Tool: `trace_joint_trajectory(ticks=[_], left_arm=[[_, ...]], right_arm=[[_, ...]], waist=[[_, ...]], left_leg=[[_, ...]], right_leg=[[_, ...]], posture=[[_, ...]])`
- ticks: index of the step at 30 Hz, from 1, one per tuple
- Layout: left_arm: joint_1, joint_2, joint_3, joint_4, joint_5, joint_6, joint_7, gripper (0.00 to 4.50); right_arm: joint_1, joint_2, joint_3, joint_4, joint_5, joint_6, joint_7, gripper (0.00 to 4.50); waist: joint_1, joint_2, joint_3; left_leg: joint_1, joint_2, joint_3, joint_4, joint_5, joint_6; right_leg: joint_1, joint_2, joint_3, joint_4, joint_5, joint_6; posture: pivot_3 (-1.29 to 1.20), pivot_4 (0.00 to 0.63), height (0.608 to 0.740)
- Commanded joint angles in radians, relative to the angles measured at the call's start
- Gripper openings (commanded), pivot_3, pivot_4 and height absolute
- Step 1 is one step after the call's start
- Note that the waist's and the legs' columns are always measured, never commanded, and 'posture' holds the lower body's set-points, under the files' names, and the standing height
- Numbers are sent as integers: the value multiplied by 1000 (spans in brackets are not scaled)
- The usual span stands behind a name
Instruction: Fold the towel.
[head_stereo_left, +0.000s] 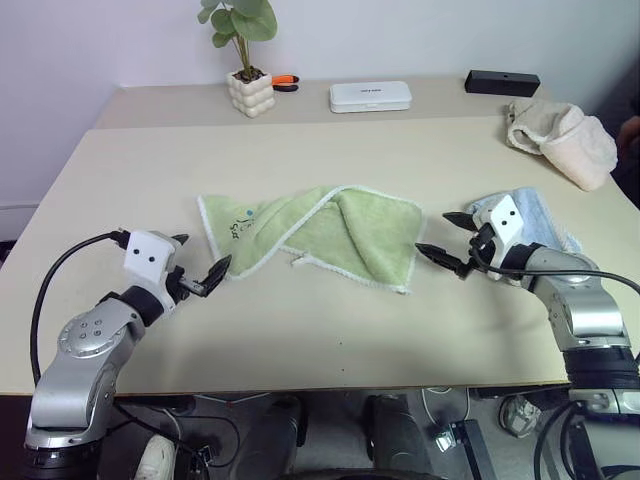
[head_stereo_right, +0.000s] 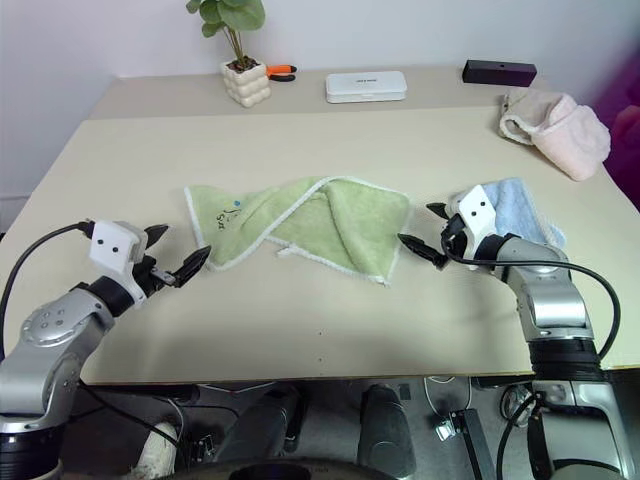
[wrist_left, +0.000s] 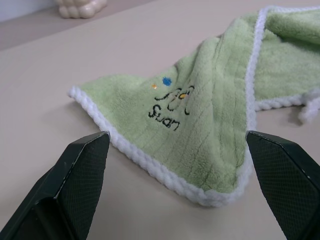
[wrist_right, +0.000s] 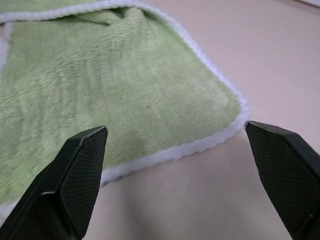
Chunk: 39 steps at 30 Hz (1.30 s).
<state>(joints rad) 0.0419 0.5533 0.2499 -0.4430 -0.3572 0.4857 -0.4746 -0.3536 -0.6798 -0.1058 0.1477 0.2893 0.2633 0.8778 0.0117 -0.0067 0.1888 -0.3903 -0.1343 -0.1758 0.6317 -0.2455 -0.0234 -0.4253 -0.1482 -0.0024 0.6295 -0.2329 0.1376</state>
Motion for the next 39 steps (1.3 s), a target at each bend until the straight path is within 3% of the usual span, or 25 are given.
trace_joint_trajectory(ticks=[1,9,15,21,26,35,39], left_arm=[[-2,-2,3,10,12,-42,-7,4452],[-1,15,-20,34,43,-88,-37,4452],[25,66,-180,-54,120,-114,-115,4452],[-25,77,-253,-52,174,-86,-106,4452],[-97,91,-306,68,291,-108,-72,4452],[-165,70,-313,229,342,-98,-51,4452],[-170,72,-305,250,344,-104,-51,3207]], right_arm=[[5,-14,-35,-55,17,0,-6,4500],[21,10,-29,-92,21,17,-41,4500],[-14,46,10,-53,16,66,-67,4500],[-7,84,14,-107,3,82,-113,4500],[36,88,-10,-198,21,113,-153,4500],[30,112,-1,-246,18,124,-207,4500],[30,110,-1,-255,20,128,-212,4500]], waist=[[0,0,0],[0,0,0],[-1,0,0],[1,0,0],[1,0,0],[0,0,0],[-2,0,0]], left_leg=[[0,0,0,0,0,0],[0,1,2,0,0,0],[0,1,3,0,0,1],[0,2,4,0,0,1],[0,4,4,0,0,0],[1,8,4,0,-1,0],[2,9,5,0,-1,0]], right_leg=[[0,0,0,0,0,0],[0,0,1,0,0,0],[0,1,2,0,0,0],[-1,3,3,0,0,0],[-1,5,3,-1,0,-1],[-2,9,6,-1,2,-2],[-2,11,8,-1,2,-3]], posture=[[0,150,740],[0,150,740],[0,150,740],[0,150,740],[0,150,740],[0,150,740],[0,150,740]])
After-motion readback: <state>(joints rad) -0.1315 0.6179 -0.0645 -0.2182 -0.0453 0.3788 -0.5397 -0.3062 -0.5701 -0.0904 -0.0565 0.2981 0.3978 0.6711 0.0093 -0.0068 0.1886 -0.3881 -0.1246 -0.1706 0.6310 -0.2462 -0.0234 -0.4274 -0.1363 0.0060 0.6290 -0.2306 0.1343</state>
